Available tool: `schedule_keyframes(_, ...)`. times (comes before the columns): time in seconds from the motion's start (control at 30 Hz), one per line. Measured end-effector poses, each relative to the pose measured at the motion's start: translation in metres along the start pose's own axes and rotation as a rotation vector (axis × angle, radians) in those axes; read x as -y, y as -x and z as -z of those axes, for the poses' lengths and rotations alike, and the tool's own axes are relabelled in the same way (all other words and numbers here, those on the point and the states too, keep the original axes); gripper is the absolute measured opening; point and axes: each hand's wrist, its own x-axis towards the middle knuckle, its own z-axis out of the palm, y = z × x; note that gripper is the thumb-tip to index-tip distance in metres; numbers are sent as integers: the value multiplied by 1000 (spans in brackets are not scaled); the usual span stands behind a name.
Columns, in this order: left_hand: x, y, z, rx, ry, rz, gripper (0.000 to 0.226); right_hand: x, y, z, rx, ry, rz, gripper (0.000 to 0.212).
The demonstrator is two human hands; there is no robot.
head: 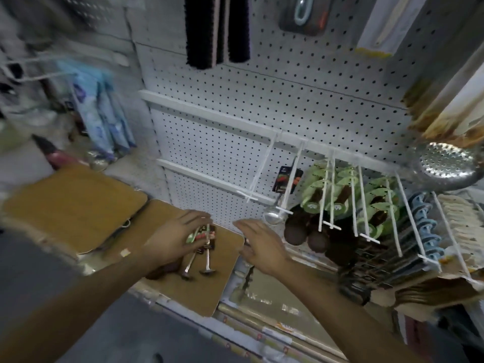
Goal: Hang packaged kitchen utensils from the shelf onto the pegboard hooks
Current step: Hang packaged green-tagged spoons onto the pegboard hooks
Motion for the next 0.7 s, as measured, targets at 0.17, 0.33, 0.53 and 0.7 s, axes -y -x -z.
schedule_keyframes(0.17,43,36,15,40,-52,53,57,30,-38,-24,44,-23,63,65)
schedule_keyframes(0.33,103,72,10,70,-62,124,56,54,-77,-67,118,-46,74,68)
schedule_keyframes(0.53,174,113,-30,41,32,272,49,66,-124,-153,226,-93,-38,64)
schedule_keyframes(0.7,242,136,-95,228,40,284,48,66,-159,-247,350,-122,-177,62)
